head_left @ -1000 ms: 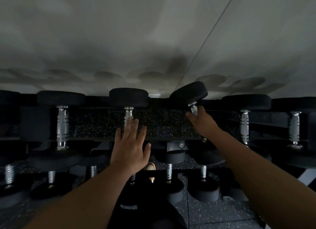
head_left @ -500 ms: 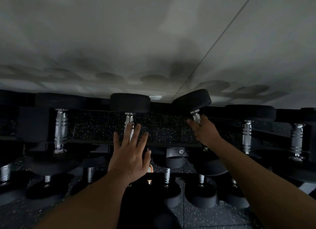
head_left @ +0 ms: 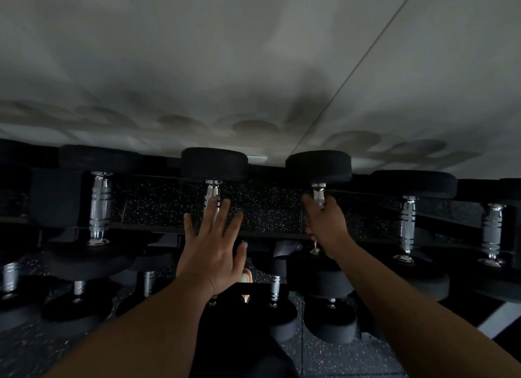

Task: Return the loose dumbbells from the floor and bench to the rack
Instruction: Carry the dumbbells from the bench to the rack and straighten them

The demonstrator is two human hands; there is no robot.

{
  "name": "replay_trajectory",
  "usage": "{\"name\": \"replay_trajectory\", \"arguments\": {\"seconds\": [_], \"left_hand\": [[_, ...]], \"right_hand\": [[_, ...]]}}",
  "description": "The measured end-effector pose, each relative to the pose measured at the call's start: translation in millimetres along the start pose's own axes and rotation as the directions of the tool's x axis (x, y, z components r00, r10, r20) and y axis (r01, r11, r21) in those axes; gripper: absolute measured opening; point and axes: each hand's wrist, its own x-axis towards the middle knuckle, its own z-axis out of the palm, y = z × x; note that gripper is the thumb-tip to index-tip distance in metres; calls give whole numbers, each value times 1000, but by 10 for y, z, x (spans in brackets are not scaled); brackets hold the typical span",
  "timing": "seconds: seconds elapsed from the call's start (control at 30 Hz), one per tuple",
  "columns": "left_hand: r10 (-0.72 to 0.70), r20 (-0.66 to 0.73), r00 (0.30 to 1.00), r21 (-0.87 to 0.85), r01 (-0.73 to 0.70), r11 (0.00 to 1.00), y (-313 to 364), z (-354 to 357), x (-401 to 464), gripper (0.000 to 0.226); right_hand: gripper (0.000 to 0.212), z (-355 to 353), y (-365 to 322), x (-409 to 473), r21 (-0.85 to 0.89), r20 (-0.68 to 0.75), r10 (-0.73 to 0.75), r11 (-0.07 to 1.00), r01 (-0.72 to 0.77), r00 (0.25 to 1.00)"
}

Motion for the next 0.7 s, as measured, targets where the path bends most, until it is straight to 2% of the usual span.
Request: {"name": "replay_trajectory", "arguments": {"seconds": [0.17, 0.4, 0.6, 0.7], "left_hand": [[1, 5, 1000, 4, -1, 1000, 1, -1, -6, 63], [14, 8, 1000, 8, -14, 1000, 4, -11, -4, 63], [7, 31, 999, 21, -8, 1000, -4, -5, -12, 64], [8, 39, 999, 29, -9, 1000, -4, -2, 0, 64]], "right_hand": [[29, 47, 29, -17, 66, -22, 33, 997, -31, 999], [33, 167, 140, 56, -16, -6, -1, 1000, 1, 1000], [51, 187, 132, 13, -36, 4, -1, 999, 1, 1000], [40, 190, 107, -6, -52, -9, -4, 999, 4, 1000]]}}
